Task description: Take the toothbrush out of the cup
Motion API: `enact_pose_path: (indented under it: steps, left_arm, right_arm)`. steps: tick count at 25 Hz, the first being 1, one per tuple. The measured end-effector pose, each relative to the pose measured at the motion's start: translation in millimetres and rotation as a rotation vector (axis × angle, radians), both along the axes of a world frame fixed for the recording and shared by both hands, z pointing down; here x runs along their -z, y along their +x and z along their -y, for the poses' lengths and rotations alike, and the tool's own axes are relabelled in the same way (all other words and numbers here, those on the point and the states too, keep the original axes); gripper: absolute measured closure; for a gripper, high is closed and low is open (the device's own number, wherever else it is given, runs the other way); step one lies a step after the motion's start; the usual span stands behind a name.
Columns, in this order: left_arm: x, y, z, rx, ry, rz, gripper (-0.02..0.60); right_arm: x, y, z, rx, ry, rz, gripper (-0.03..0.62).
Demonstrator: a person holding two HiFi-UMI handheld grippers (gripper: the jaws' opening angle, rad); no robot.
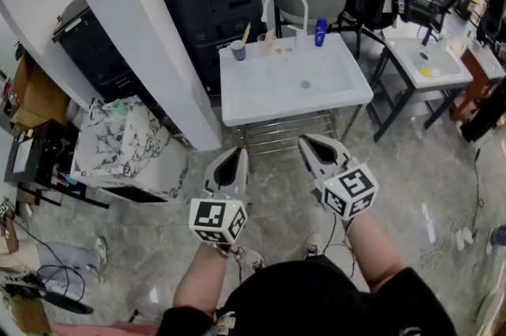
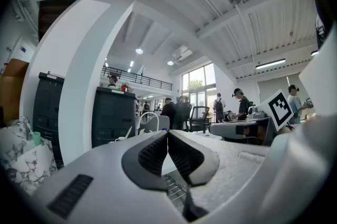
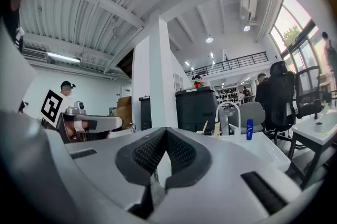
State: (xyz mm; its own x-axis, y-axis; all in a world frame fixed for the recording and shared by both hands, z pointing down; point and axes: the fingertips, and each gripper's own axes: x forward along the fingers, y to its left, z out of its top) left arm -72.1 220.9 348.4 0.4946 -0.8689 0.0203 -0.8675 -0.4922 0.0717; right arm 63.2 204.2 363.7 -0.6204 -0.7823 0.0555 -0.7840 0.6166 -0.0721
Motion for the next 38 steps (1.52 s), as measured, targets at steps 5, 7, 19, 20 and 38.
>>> enact_pose_path:
  steps: [5,7,19,20,38]
  left_arm:
    - [-2,0,0,0.000,-0.001,0.002,0.577]
    - [-3,1,0,0.001,-0.001,0.003,0.577]
    - [-3,32,13,0.010,0.013,0.015,0.568]
    - [-2,38,15,0.015,0.015,0.013,0.526]
    - [0,128,56,0.124,0.041,0.006,0.310]
  right_arm:
    - [0,1,0,-0.001,0.004,0.004,0.597]
    - [0,1,0,0.008,0.006,0.011,0.597]
    - [-2,34,11,0.022,0.031,0.052,0.566]
    - [-2,40,13,0.028,0.035,0.056,0.538]
    - [10,144,62,0.079,0.071,0.059,0.329]
